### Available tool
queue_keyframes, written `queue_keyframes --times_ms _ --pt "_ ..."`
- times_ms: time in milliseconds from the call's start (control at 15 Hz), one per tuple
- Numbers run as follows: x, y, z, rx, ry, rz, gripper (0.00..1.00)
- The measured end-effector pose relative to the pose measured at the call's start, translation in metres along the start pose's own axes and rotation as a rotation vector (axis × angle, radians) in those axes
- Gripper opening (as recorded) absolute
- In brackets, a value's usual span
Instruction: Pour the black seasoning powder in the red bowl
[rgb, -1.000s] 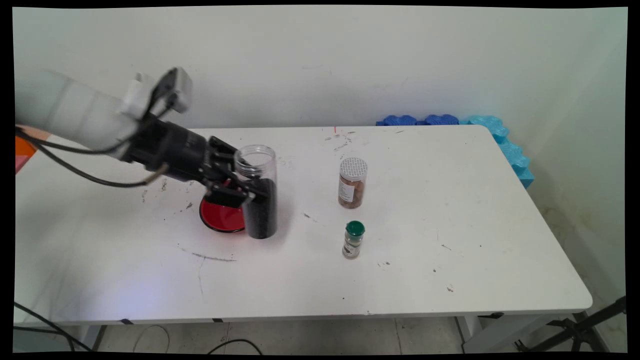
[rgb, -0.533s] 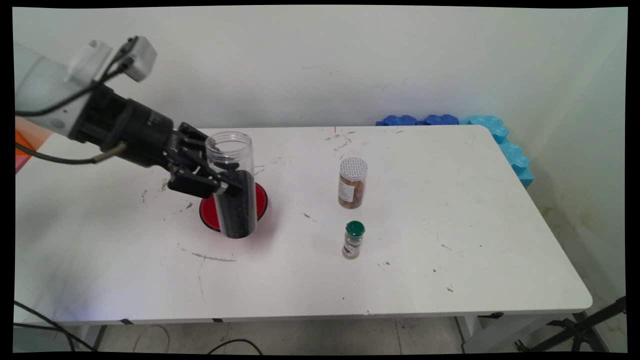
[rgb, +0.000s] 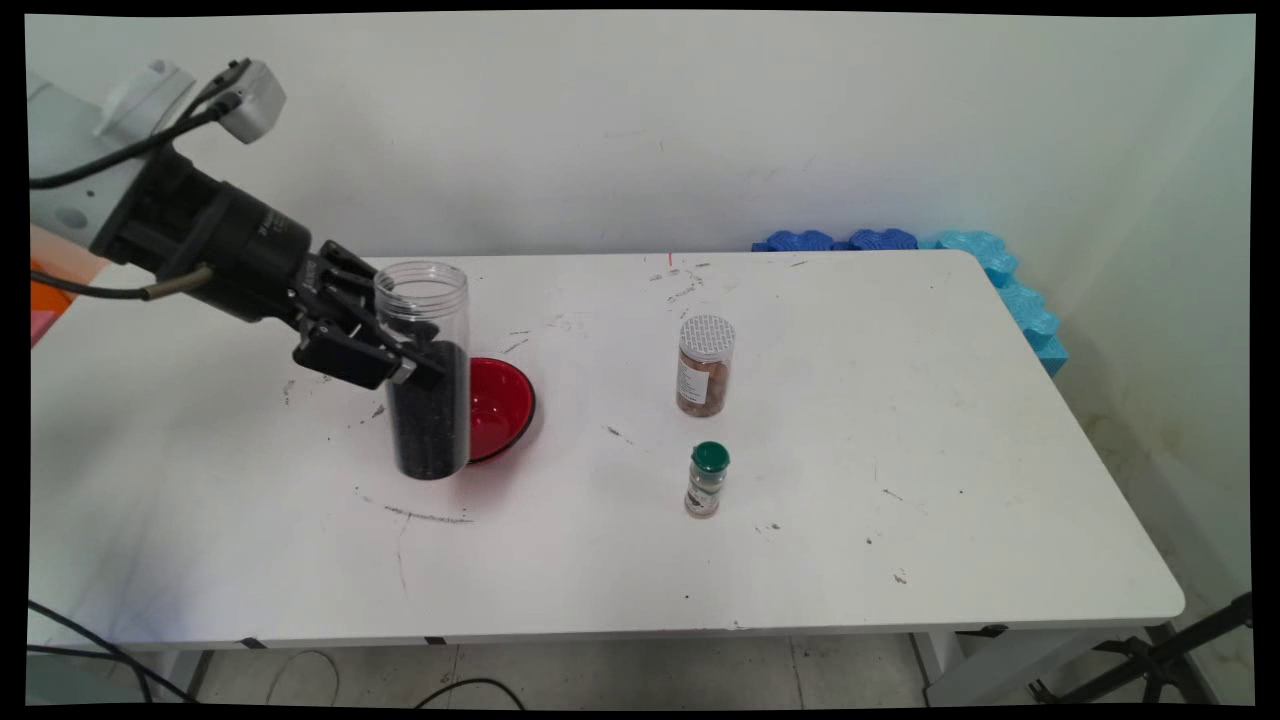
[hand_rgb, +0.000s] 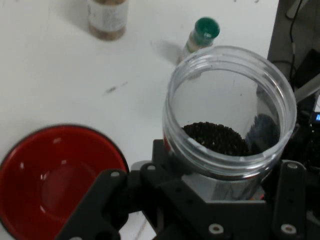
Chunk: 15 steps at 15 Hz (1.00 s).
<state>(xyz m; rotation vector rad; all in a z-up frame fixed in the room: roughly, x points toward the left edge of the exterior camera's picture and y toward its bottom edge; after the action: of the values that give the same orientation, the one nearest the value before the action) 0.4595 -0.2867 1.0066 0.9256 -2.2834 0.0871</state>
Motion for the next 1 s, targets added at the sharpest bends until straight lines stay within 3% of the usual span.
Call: queue_keyframes --times_ms 533,1000 --pt "-0.012 -0.022 0.003 0.011 -0.11 -0.232 0.0" --pt "-0.021 -0.036 0.02 -0.021 -0.167 -0.423 0.0"
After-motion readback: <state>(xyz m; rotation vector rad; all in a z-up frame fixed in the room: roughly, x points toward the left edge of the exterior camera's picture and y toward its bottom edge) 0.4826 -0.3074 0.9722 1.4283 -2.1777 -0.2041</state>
